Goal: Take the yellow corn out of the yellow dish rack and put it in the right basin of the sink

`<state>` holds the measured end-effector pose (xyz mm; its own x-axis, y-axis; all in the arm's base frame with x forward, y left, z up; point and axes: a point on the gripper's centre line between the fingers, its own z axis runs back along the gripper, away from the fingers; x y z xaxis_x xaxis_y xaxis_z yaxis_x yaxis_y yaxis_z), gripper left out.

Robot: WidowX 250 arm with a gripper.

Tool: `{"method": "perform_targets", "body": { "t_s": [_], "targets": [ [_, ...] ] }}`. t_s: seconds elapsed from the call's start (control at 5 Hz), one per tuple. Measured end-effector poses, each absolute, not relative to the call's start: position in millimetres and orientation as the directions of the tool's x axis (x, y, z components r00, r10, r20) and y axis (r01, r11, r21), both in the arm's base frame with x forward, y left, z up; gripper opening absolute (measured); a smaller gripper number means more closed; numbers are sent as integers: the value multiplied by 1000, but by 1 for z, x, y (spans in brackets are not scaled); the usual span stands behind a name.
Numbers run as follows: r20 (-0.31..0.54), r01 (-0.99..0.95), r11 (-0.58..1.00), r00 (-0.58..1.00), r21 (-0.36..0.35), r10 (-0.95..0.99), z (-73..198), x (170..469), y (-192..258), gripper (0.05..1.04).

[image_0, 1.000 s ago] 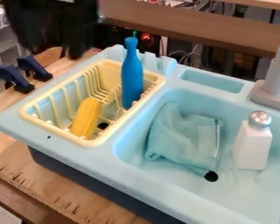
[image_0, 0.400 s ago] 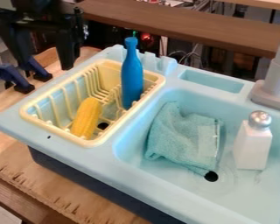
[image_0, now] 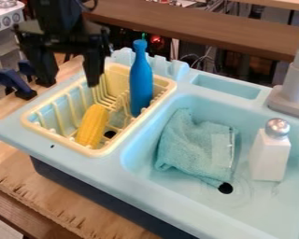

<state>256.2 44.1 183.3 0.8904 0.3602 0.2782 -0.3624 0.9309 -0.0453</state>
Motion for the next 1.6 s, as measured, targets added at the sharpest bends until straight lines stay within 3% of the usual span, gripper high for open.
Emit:
{"method": "perform_targets", "body": {
  "t_s": [0.4,1.2,1.6],
  "targets": [
    [250,-371,926,892,-76,378,158,268,32,1002],
    [100,-401,916,912,19,397,113,272,34,1002],
    [71,-436,900,897,-5,436,98,274,43,953]
  ]
}}
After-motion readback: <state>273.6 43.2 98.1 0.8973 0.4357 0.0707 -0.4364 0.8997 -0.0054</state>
